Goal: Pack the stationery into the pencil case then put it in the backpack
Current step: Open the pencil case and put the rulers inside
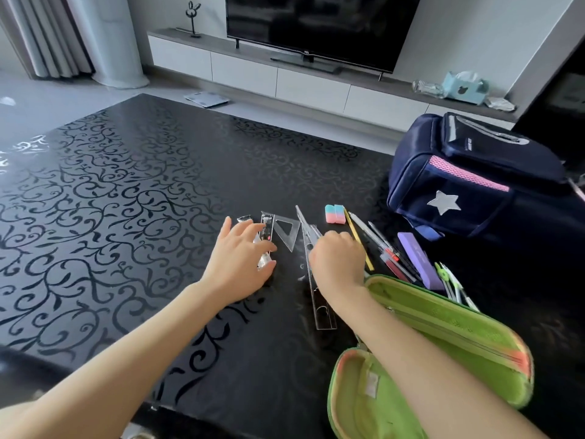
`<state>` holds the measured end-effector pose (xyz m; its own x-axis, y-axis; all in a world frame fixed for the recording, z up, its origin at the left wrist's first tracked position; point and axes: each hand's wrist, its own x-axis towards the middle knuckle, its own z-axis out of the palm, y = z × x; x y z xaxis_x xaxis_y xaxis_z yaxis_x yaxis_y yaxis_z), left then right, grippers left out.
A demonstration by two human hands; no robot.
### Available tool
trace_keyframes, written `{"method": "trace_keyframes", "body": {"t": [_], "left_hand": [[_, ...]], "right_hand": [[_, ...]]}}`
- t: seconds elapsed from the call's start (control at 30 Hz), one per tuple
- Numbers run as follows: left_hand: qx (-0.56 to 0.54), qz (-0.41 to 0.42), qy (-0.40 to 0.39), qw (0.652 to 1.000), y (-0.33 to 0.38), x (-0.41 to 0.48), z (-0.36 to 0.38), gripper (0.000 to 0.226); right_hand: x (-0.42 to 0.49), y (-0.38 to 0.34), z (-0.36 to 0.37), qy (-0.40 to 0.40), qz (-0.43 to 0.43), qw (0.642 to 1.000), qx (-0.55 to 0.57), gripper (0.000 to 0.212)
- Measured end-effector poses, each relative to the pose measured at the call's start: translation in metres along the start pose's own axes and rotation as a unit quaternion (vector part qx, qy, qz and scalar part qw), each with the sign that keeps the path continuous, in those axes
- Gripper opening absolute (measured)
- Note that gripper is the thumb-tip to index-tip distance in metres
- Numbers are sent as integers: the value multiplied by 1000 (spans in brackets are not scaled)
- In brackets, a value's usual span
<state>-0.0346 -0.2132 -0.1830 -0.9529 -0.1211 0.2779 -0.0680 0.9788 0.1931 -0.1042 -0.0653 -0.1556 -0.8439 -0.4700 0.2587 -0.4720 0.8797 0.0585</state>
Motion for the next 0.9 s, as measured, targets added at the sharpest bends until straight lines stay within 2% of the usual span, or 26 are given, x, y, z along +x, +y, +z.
{"method": "trace_keyframes", "body": {"t": [0.03, 0.1, 0.17, 0.23, 0.3, 0.33, 0.37, 0.43, 0.53, 0.63, 0.77, 0.9], "left_hand": [[6, 15, 7, 1000, 3, 1, 1, 21], [8, 56, 12, 998, 11, 5, 2, 14], [-17, 73, 2, 997, 24, 8, 1, 19], [-55, 76, -5, 996, 38, 8, -1, 21], [-82, 107, -3, 991, 52, 5, -4, 18], [-93, 121, -2, 988, 56, 3, -6, 17], [-108, 135, -4, 985, 64, -2, -9, 17], [-148, 168, -4, 975, 79, -14, -15, 20], [-191, 276, -34, 941, 107, -40, -22, 25], [-140, 385, -85, 908, 130, -60, -13, 28], [-52, 412, -103, 904, 137, -63, 3, 50], [-5, 450, -76, 890, 141, -61, 6, 45]], "right_hand": [[2, 4, -1, 12, 24, 999, 46, 10], [7, 12, -6, 6, 103, 987, 124, 22], [10, 25, -10, 23, 167, 959, 227, 31], [10, 37, -19, 27, 212, 899, 383, 39], [0, 50, -38, 18, 238, 807, 540, 33], [-7, 55, -49, 4, 242, 770, 590, 29], [-20, 65, -61, -14, 236, 749, 618, 27], [-47, 83, -79, -52, 201, 751, 627, 26], [-97, 118, -89, -93, 177, 770, 606, 25], [-140, 150, -88, -104, 201, 780, 583, 19], [-181, 178, -84, -101, 225, 777, 579, 16], [-211, 190, -87, -55, 196, 772, 602, 15]]}}
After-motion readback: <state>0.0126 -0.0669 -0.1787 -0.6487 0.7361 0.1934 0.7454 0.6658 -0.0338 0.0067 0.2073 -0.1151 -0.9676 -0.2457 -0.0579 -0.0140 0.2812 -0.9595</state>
